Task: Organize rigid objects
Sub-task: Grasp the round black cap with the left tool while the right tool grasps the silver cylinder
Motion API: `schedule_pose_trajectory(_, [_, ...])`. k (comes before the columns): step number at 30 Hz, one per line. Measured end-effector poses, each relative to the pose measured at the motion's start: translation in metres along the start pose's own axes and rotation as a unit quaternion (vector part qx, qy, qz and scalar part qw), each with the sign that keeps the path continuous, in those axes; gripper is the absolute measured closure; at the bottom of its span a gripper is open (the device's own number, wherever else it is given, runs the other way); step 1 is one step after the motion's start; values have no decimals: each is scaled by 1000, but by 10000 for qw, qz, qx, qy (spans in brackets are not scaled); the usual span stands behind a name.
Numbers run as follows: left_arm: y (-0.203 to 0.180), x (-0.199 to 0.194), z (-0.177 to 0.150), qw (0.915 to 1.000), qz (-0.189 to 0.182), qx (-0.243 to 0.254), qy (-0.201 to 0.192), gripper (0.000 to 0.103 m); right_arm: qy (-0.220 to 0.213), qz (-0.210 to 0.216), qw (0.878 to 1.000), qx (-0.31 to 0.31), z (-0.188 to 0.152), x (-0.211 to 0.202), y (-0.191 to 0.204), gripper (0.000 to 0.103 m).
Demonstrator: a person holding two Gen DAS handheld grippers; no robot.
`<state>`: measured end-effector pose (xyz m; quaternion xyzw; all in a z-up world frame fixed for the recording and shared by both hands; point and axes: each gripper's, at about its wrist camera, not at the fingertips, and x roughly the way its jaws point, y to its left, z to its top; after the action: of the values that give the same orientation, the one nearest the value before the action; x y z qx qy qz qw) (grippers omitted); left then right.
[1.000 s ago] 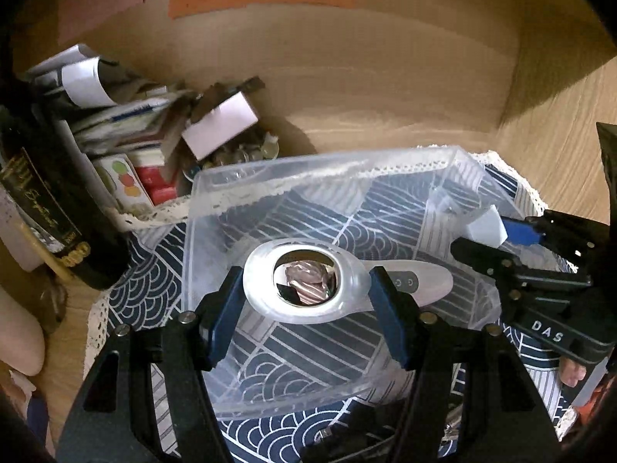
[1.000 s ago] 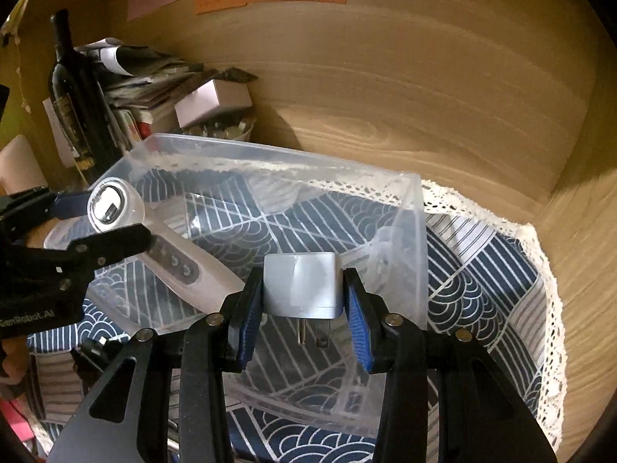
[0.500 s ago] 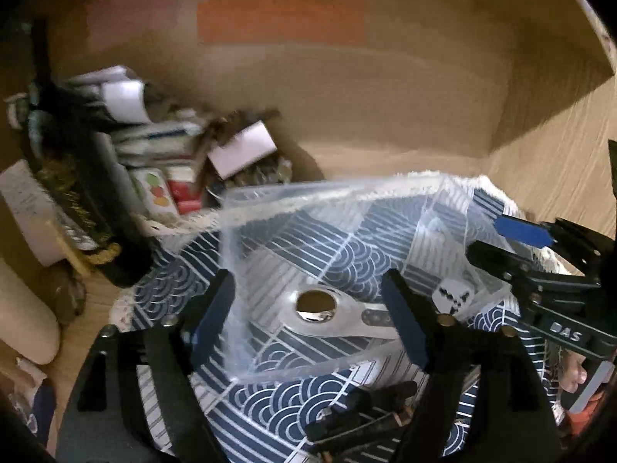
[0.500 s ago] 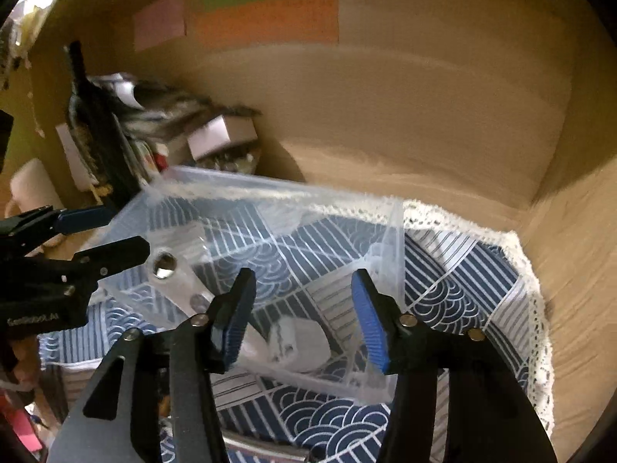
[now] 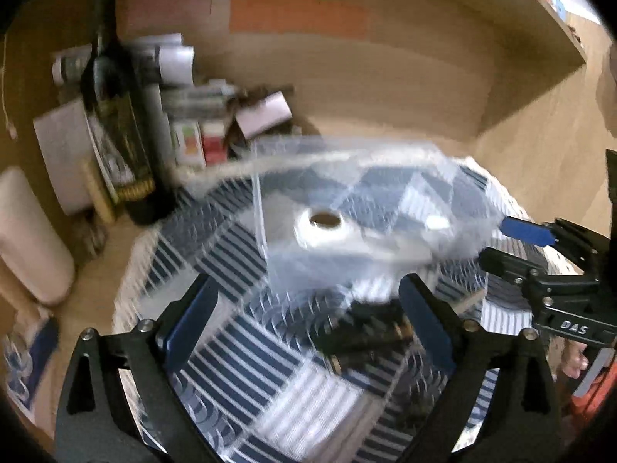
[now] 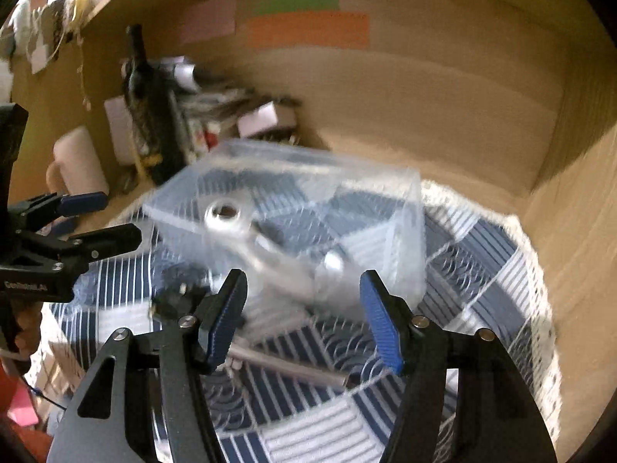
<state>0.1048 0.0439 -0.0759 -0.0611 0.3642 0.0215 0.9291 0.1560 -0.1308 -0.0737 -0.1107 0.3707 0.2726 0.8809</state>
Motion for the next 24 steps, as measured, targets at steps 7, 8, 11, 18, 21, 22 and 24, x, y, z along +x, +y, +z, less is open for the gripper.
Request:
schedule_pose_trajectory(7, [-13,2,-42,9995,-18,-33,326,7,726,118,9969,-278,-31,32,8,46])
schedule_pose_trajectory(8, [-14,2,-45,9994,-22,-46,339,7,769,102,9965,-326,-31,36,9,46])
schedule_pose_trajectory(11, [-24,1,-54,9994,-25,-40,347,7,839,160,9954,-433,-31,42,11,47])
schedule_pose_trajectory(18, [-48,-4,-68,9989,-241,191,366,7,883,256,9928,-766,-35,37,17,65])
schedule_pose_trajectory(21, [-57,-1,-77,9984,-261,287,412,7,944,402,9926,-654,-40,36,15,73])
schedule_pose_trajectory(22, [-59,1,-79,9984,-250,289,422,7,936,374,9929,-633,-41,35,15,78])
schedule_pose_trajectory(24, [-60,4,-84,9983,-265,271,448,8,946,297,9932,-608,-47,31,15,89])
